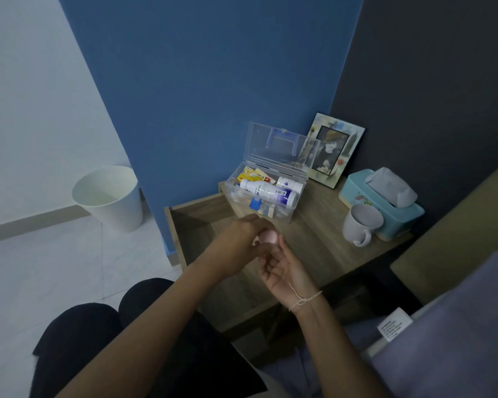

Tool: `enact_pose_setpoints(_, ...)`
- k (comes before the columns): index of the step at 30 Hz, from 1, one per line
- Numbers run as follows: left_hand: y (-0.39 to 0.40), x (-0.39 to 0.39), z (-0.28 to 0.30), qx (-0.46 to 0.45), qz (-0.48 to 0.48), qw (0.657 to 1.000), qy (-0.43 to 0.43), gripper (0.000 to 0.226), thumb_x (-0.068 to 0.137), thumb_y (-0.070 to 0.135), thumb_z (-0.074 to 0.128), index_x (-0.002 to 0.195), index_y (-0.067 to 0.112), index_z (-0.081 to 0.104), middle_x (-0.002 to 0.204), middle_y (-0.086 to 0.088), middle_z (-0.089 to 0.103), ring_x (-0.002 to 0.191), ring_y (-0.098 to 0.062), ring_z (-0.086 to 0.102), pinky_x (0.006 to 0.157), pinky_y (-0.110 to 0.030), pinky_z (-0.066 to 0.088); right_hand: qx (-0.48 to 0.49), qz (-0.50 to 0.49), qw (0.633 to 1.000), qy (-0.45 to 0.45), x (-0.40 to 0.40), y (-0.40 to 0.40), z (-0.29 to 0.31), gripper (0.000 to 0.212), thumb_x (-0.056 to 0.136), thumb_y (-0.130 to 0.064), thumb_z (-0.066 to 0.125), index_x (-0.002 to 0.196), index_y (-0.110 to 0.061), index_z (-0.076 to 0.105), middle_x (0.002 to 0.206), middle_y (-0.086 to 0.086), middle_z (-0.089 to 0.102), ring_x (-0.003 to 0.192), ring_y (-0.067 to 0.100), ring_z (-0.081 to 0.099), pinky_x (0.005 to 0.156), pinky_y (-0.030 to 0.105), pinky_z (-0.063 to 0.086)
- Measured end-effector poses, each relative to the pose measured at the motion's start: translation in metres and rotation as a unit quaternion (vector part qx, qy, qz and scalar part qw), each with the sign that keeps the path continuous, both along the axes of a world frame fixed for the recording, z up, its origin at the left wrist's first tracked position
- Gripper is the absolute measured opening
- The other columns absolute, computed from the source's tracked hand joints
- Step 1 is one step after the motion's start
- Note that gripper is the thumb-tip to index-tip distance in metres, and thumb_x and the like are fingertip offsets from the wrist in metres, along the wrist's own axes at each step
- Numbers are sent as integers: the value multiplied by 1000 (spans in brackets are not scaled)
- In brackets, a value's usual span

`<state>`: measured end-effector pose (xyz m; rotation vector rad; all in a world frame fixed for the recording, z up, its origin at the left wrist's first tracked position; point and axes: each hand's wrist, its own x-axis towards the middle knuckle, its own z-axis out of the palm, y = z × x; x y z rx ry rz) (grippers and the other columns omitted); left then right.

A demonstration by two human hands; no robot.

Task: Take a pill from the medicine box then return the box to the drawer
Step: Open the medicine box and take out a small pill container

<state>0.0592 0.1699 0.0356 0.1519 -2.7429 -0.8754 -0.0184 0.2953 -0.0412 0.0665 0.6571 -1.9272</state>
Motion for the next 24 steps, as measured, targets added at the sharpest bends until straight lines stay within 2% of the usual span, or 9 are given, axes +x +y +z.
enact_pose_setpoints(5,4,-7,-2,39,124,989,71,31,90,41,56,102,13,61,95,0,62,78,-10,59,64,-7,40,-32,-19,999,19,-1,3,16,33,82,-25,72,109,-7,71,109,12,72,95,17,70,78,27,58)
enact_pose_setpoints(7,2,-10,3,96,154,978,103,33,89,43,57,100,13,63,91,2,64,76,-8,60,65,-8,44,-45,-28,999,1,-2,6,19,33,83,-21,68,112,-4,69,113,15,69,99,20,69,82,28,57)
enact_pose_setpoints(9,0,-12,8,208,151,961,100,27,89,39,60,101,15,65,93,5,67,80,-8,65,71,-21,54,-51,-30,998,-6,-3,8,22,38,84,-19,66,119,-5,65,122,18,65,105,22,66,87,29,56)
enact_pose_setpoints(11,-3,-14,8,287,141,944,80,24,87,32,64,107,17,64,97,8,68,83,-9,69,77,-29,57,-47,-32,998,1,-5,10,22,42,85,-16,62,127,-12,60,128,19,62,108,23,64,90,31,54)
enact_pose_setpoints(13,-5,-17,3,321,138,935,64,30,86,24,67,115,18,63,105,3,68,89,-12,70,81,-28,55,-33,-37,999,8,-9,12,20,42,87,-14,58,129,-14,59,128,20,62,109,25,64,88,33,56)
enact_pose_setpoints(16,-6,-25,-12,362,141,920,58,29,83,13,70,112,15,63,112,-5,66,94,-15,68,76,-17,52,-2,-72,997,6,-18,18,9,43,83,-12,59,125,-9,60,124,22,64,106,29,67,82,35,58)
enact_pose_setpoints(18,-6,-28,-25,369,148,916,50,28,81,10,72,107,15,63,104,-5,66,91,-15,68,69,-11,51,50,-100,993,42,-24,22,2,46,77,-10,66,122,-9,62,121,20,66,104,26,69,79,33,58)
enact_pose_setpoints(21,-6,-41,-54,340,151,928,-1,26,77,13,75,100,16,64,95,0,68,87,-13,67,68,-12,51,180,-135,964,143,-32,21,-15,44,77,-4,70,118,-15,64,120,12,66,106,23,68,82,31,57)
enact_pose_setpoints(24,-5,-53,-86,320,161,933,-45,25,75,12,76,95,16,62,92,3,67,88,-12,64,71,-15,51,369,-142,882,256,-34,17,-31,33,76,-8,73,103,-26,67,110,1,67,102,20,65,82,33,56)
